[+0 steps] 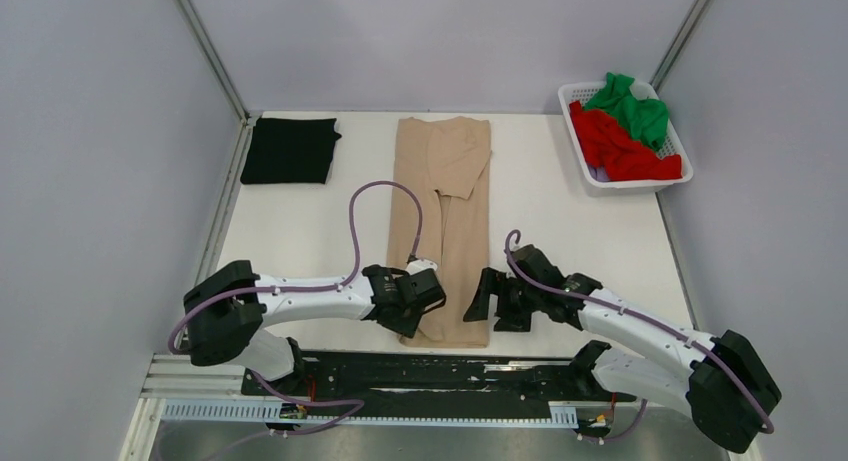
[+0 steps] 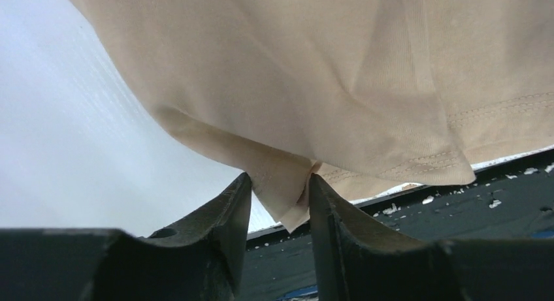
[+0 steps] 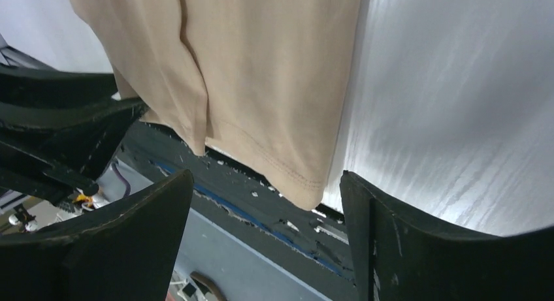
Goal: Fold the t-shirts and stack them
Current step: Grab the bottom of the folded rectangular tshirt with both arms, then fold the folded rectangular tshirt in 1/3 of the way
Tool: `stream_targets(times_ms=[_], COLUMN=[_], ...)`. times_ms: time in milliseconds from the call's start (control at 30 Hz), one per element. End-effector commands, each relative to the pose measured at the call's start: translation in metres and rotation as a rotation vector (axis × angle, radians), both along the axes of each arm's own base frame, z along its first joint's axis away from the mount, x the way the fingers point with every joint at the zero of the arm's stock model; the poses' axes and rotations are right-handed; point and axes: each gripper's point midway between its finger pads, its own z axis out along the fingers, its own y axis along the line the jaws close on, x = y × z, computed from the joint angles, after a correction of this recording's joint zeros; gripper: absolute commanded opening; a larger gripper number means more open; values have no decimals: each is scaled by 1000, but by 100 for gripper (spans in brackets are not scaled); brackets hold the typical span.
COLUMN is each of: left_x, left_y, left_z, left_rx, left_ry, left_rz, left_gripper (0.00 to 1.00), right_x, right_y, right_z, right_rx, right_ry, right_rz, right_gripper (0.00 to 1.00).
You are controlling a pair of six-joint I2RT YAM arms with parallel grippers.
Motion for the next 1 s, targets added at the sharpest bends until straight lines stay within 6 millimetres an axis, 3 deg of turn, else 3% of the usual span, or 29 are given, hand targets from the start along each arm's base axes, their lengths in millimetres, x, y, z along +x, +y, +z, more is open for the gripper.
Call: stream_targets(times_ms=[0,233,433,533,733,967], left_x=[10,2,-8,-13,-24,-36], left_y=[8,27,23,25,41,46], left_z=[4,-1,-5,-2,0,10], left_rx=[85,141,28,-32,-129,-305], left_ry=[-67,-53,-24,-13,-8,13], left_rz=[55,119,168,205,273,287], left_gripper=[40,18,9,1,0,0], right_x=[-20,-48,-42,-39,-42,-55], right_y=[12,13,5,6,7,18], right_z=[-1,-16,-36,-38,-37,-24], right_rx=[40,6,-80,-80,-46,47], right_ry=[68,176,192,186,182,181], right_rz=[54,94,3,-23,-17,73], right_gripper=[80,63,47,29,1,0])
